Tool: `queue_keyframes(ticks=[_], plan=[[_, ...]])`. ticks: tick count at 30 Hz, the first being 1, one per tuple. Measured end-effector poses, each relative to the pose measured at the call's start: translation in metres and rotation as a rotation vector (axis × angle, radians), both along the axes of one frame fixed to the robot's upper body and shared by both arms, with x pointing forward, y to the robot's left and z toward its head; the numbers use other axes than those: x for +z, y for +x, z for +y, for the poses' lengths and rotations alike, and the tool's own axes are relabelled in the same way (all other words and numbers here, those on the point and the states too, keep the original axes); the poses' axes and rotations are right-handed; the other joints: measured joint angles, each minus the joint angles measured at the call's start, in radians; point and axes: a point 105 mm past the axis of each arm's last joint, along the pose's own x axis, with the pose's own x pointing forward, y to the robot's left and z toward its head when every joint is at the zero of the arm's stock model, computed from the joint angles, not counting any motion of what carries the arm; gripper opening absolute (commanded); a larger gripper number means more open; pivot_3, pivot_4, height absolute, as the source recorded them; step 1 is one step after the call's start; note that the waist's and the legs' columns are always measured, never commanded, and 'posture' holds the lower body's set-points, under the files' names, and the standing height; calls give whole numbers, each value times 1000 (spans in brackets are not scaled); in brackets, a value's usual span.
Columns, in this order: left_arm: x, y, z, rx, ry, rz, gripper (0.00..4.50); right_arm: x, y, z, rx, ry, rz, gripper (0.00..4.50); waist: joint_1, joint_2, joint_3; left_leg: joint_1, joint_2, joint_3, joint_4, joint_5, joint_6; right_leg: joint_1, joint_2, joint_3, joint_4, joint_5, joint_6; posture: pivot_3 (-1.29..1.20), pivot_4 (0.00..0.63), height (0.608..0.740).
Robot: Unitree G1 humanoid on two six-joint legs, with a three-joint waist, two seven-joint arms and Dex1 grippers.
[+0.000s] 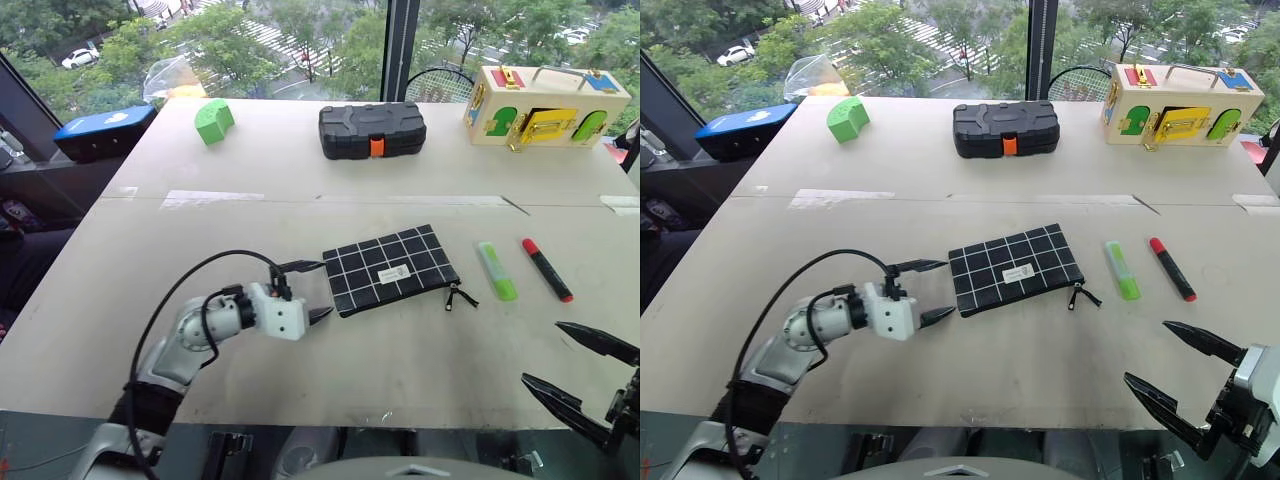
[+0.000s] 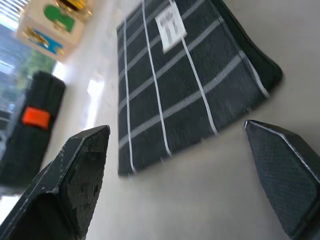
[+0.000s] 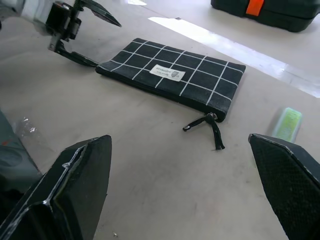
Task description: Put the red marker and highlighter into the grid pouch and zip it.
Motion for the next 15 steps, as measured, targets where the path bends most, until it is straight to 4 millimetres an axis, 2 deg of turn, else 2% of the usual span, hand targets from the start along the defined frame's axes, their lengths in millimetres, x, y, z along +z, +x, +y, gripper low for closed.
queue_keyframes(ticks=[4,5,7,8,9,12,13,15], plan=[[0,6,-13,-25,-2,-9,4400,1,-2,3,-10,-9,-12,4473,2,2,-1,0,0,0,0,0,0,0,0,0,0,0,0,0,150,740],[0,8,-17,-31,-3,-1,3868,0,-3,3,-15,-12,-9,4500,2,2,-2,0,0,0,0,0,0,0,0,0,0,0,0,0,150,740],[-4,10,-23,-41,2,25,3385,0,-3,4,-19,-15,-19,4500,1,2,-2,0,-1,0,0,0,0,0,0,0,0,0,0,0,150,740],[-6,11,-25,-46,4,36,2671,0,-3,4,-25,-15,-22,4500,1,3,-2,0,-1,0,0,0,0,0,0,0,0,0,0,0,150,740],[-7,11,-26,-51,8,44,2446,1,-3,4,-29,-16,-24,4500,1,3,-2,0,-1,0,0,0,0,0,0,0,0,0,0,0,150,740],[-11,12,-30,-58,-9,76,1201,-1,-2,9,-25,-9,-25,4500,6,3,-2,0,-1,-1,2,0,0,1,0,-1,1,0,1,0,150,740],[-8,15,-31,-62,-13,71,574,0,-1,11,-22,-13,-31,4500,6,4,-3,0,-1,-1,2,0,0,1,0,-1,1,0,1,0,150,740],[-5,17,-31,-64,-25,67,72,-1,1,12,-32,-17,-36,4500,5,5,-4,0,-1,0,2,0,0,1,0,0,1,0,1,0,150,740]])
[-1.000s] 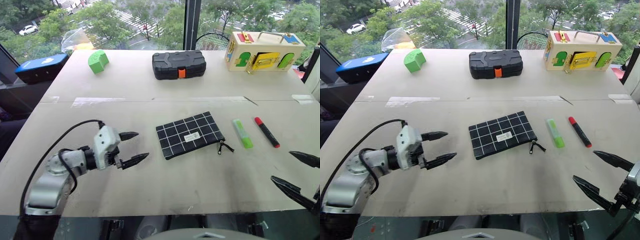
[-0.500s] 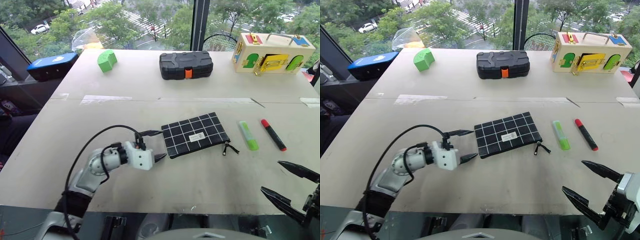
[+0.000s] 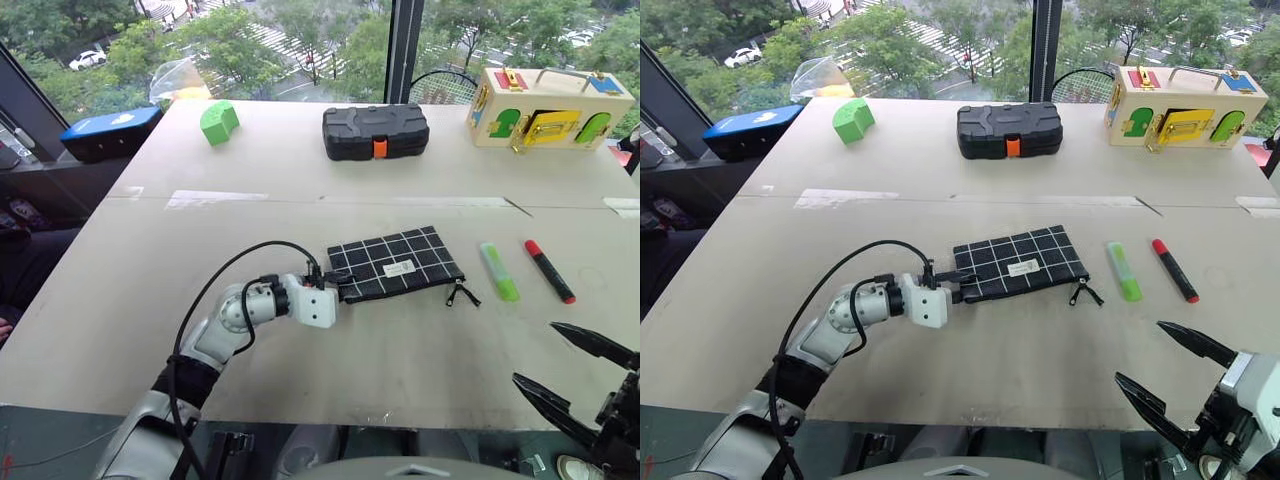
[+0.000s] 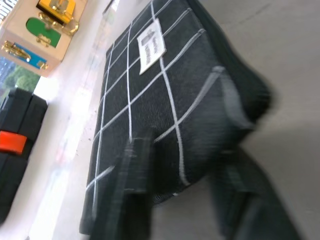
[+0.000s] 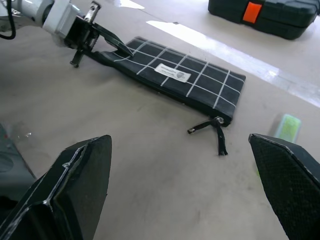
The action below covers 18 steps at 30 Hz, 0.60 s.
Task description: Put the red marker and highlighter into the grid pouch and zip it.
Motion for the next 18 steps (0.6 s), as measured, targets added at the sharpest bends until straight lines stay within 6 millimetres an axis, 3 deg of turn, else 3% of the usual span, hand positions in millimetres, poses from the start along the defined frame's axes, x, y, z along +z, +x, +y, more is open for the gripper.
queue_keyframes(ticks=[6,11,14,18], plan=[[3,3,0,32,-116,69,72,3,20,14,-74,11,-37,4500,-4,0,0,-1,0,-3,0,0,0,-1,1,0,1,0,-1,0,150,740],[22,12,21,83,-174,49,72,-1,57,25,-221,37,46,4500,-15,-5,1,-1,1,-6,0,0,-1,-2,2,-1,1,2,-4,0,150,740],[31,15,27,93,-180,22,72,-6,89,26,-309,87,111,4500,-26,-5,2,-1,0,-6,1,0,-1,-1,1,-1,0,3,-4,0,150,740],[29,12,30,97,-168,24,72,-17,118,32,-368,147,219,4500,-31,-6,2,-3,0,-6,0,3,-5,-2,2,-5,-1,3,-5,0,150,740]])
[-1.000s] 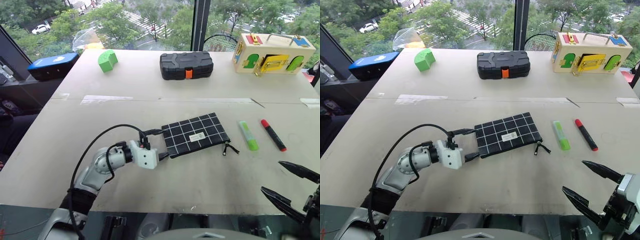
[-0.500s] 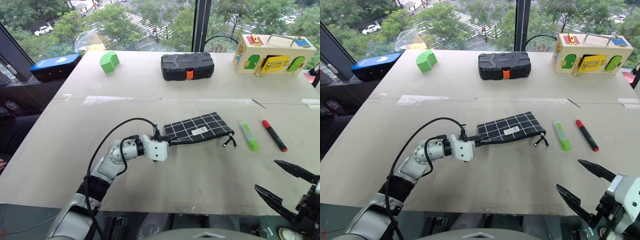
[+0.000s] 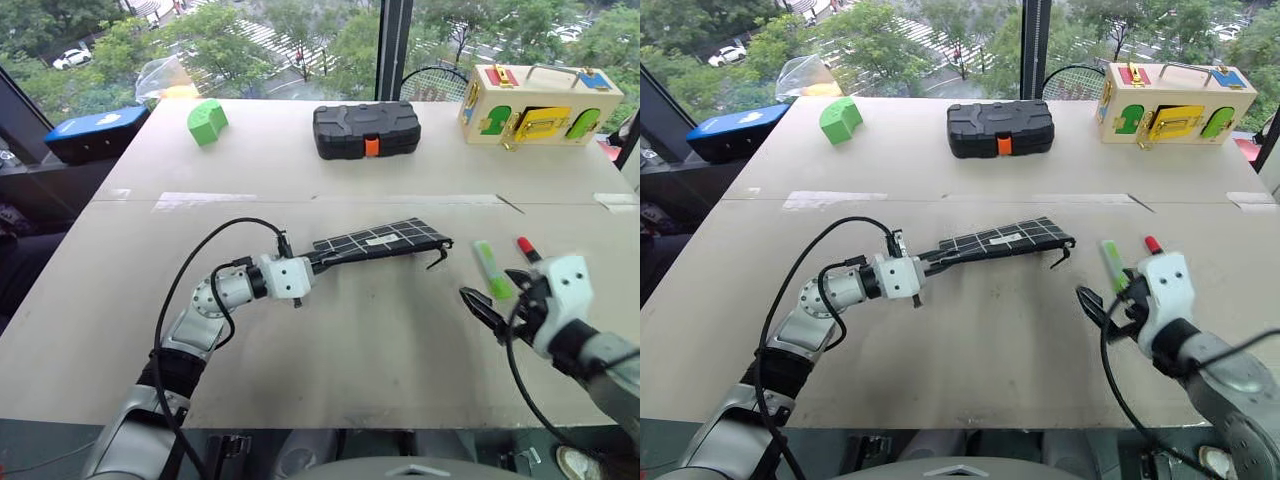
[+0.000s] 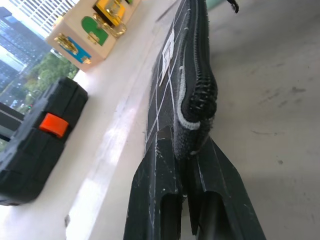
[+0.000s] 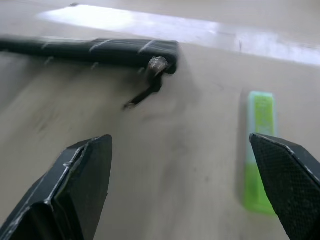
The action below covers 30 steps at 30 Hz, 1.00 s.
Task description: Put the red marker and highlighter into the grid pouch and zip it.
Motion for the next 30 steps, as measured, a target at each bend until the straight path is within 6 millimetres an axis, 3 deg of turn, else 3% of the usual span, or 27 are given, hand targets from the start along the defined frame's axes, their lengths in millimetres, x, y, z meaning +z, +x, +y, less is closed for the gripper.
queue_keyframes(ticks=[1,8,17,18,30], plan=[[0,-1,0,1,-1,0,72,-2,11,3,-17,29,37,4500,-2,0,0,0,0,-1,0,0,0,0,0,0,0,0,0,0,150,740],[2,-9,-6,1,-10,-9,72,-8,40,22,-9,91,134,4500,-5,0,0,-1,-1,-4,-2,0,0,-1,-1,0,-1,0,0,0,150,740],[6,-19,-15,4,-17,-9,0,-18,53,31,-13,106,182,274,-23,1,0,0,-1,-5,-2,0,0,-2,-1,-1,0,0,0,0,150,740],[7,-19,-16,8,-16,-8,0,-18,53,32,-9,105,184,66,-26,1,0,0,-1,-5,-2,0,0,-2,-1,-1,0,0,0,0,150,740],[4,-12,-14,36,86,-52,0,-19,43,39,83,53,235,66,-26,2,0,0,-1,-4,-3,0,0,-2,-1,0,0,0,0,0,150,740]])
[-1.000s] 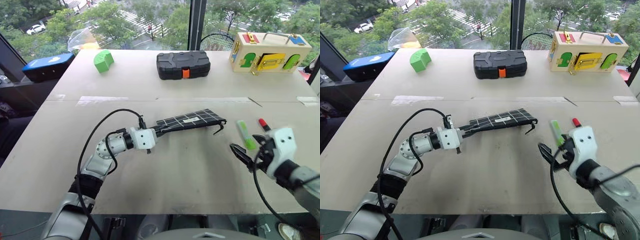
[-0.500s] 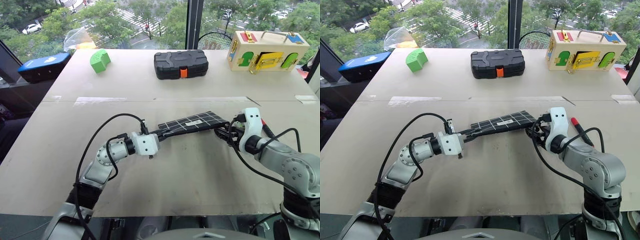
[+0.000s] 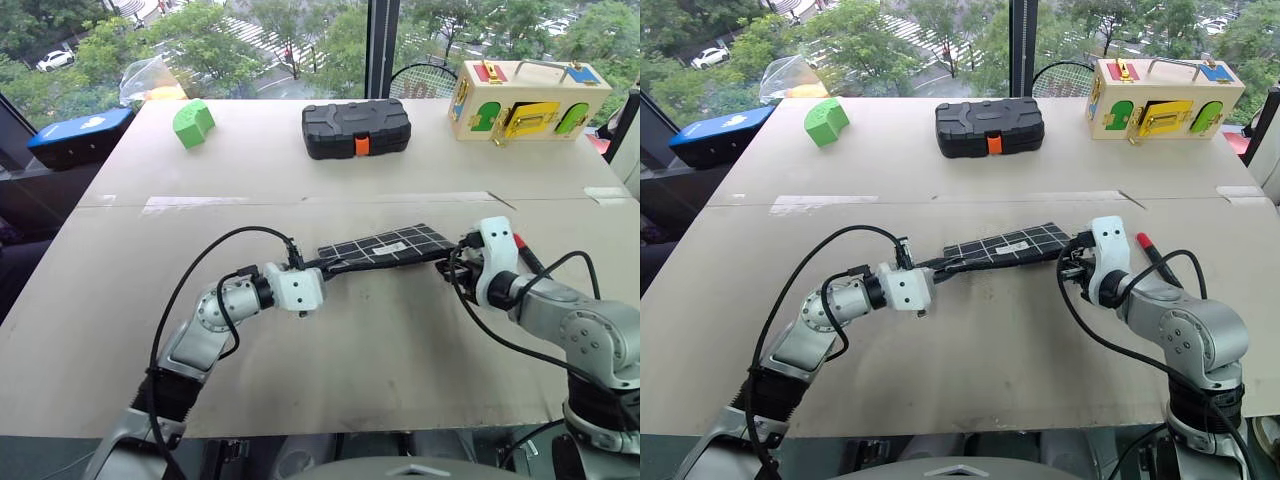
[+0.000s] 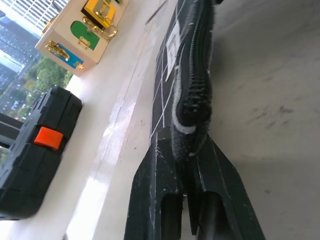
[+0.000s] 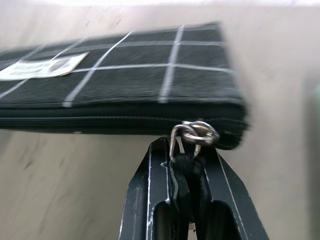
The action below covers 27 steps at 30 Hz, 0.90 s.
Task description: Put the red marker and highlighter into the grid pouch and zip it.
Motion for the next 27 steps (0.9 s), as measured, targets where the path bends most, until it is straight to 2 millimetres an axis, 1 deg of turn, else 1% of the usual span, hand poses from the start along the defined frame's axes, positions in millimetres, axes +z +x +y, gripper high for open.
queue_keyframes(ticks=[5,15,16,18,22,27], plan=[[0,2,-2,-2,22,-12,0,-6,-9,8,68,18,70,66,1,0,0,0,0,0,0,0,0,0,0,0,0,0,0,0,150,740],[7,3,-6,19,7,-6,0,-2,-12,15,137,18,82,66,-1,0,0,0,0,0,0,0,0,0,0,0,0,0,0,0,150,740],[9,3,-7,18,4,-9,0,-1,-12,17,143,23,82,66,-1,0,0,0,0,0,0,0,0,0,0,0,0,0,0,0,150,740],[12,2,-11,14,-8,-15,0,0,-12,29,174,50,82,66,-1,0,0,0,0,0,0,0,0,0,0,0,0,0,0,0,150,740],[16,2,-13,25,-23,-11,0,5,-11,46,214,96,72,66,1,0,0,0,0,-1,0,0,0,0,0,-1,0,0,0,0,150,740],[16,5,-12,49,-44,8,0,5,-12,47,223,103,86,66,0,0,0,0,0,-1,0,0,0,0,0,-1,0,0,0,0,150,740]])
